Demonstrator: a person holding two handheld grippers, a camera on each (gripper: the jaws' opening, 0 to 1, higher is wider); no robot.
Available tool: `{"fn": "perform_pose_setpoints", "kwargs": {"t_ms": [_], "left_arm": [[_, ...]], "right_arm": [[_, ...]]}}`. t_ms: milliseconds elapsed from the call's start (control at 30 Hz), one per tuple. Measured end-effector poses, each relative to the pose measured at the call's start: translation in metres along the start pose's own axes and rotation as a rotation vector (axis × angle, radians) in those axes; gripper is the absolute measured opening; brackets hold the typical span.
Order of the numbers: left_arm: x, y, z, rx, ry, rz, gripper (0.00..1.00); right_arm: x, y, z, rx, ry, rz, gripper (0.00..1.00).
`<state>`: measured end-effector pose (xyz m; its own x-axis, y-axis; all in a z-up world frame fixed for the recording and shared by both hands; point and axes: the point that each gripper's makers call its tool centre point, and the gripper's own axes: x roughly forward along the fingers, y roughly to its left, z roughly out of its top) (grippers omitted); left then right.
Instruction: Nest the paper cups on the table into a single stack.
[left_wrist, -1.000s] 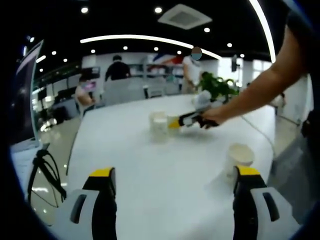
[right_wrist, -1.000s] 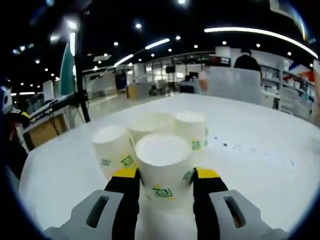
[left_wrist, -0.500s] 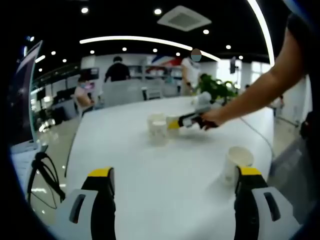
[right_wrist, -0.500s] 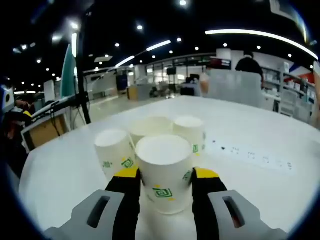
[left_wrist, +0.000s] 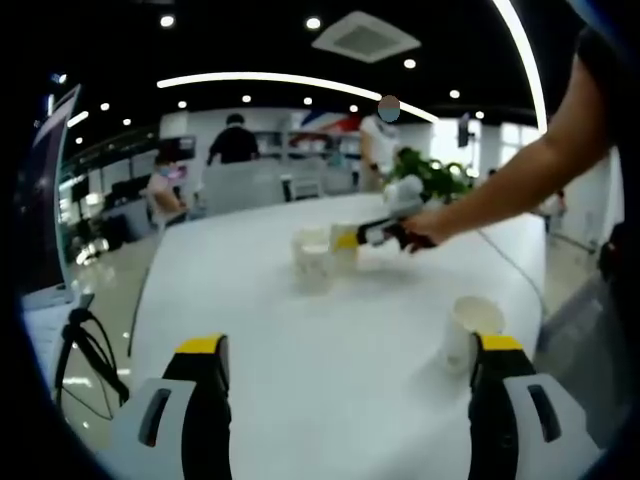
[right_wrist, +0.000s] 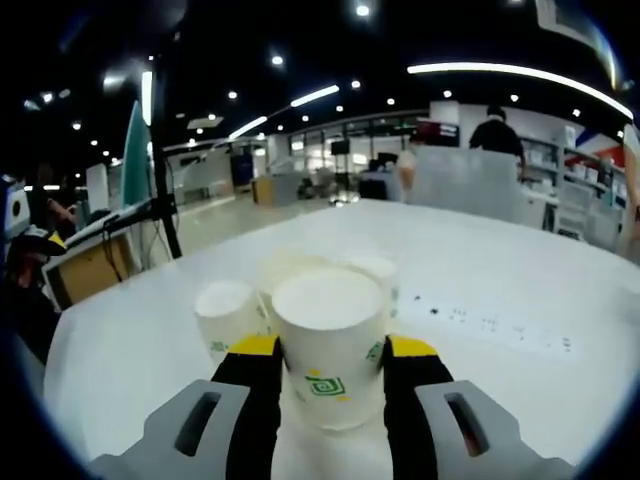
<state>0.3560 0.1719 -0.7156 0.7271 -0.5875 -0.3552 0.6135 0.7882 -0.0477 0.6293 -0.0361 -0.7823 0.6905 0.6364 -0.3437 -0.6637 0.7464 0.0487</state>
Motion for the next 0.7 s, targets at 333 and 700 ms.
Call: {"fn": "perform_pose_setpoints", "kwargs": {"t_ms": [333,700], "left_arm": [[0.002,-0.005,0.007,-0.001,-0.014,-0.013,0.99],[0.0,-0.005,0.009,-0.002,-0.006,-0.021,0.99]], "right_arm": [[-0.01,-0.007,0.025,-0.003,-0.021,-0.003,0.36],[-0.019,-0.011,0.059,-0.026,-0.037,-0.001,0.36]]}}
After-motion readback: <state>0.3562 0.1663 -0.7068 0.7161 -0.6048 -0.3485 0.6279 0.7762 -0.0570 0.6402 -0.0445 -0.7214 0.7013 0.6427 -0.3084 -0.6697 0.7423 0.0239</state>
